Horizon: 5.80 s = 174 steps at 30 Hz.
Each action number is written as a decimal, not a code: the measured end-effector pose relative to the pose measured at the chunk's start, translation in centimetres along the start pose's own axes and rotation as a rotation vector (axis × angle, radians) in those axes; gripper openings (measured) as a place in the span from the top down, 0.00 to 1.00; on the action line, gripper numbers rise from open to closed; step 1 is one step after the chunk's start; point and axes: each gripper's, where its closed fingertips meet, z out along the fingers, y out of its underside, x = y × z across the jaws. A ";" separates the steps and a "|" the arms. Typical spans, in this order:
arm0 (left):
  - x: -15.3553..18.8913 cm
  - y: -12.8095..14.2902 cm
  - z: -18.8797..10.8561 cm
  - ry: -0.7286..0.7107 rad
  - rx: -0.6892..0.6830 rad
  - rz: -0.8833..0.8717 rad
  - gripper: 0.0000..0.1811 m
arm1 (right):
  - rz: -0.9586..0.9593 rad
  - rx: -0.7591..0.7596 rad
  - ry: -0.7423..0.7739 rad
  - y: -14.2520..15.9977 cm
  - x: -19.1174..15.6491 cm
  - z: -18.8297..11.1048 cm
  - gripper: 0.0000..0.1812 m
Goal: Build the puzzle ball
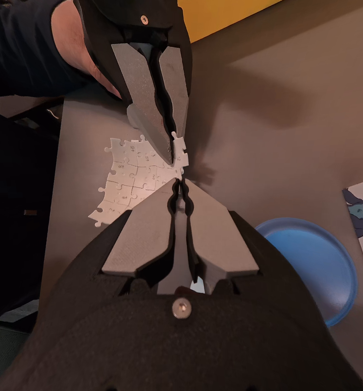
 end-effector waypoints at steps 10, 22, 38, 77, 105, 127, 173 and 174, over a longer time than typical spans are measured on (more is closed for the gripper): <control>0.0 0.0 0.1 0.008 -0.007 -0.003 0.97 | -0.015 -0.029 0.009 0.3 0.1 0.1 1.00; -0.7 -1.2 -1.0 -0.031 -0.038 0.028 0.84 | -0.010 -0.031 0.008 0.6 0.2 0.3 1.00; 0.0 -1.3 1.5 0.118 -0.428 0.112 0.71 | 0.016 -0.024 -0.006 0.9 0.2 0.2 1.00; 1.4 1.4 1.8 0.072 -0.225 0.034 0.93 | 0.288 0.032 -0.160 1.5 -1.0 0.9 1.00; 2.5 1.4 0.5 0.102 -0.157 0.068 0.99 | 0.091 0.086 -0.157 0.1 -2.6 1.0 1.00; 2.9 2.0 -0.1 0.121 -0.241 0.158 0.99 | -0.002 0.133 -0.230 -0.7 -3.6 1.8 1.00; 2.7 2.4 -0.8 0.151 -0.264 0.134 0.99 | 0.148 0.182 -0.288 -1.4 -3.8 2.7 1.00; 2.7 2.3 -0.7 0.148 -0.262 0.135 0.99 | 0.147 0.179 -0.283 -1.4 -3.8 2.7 1.00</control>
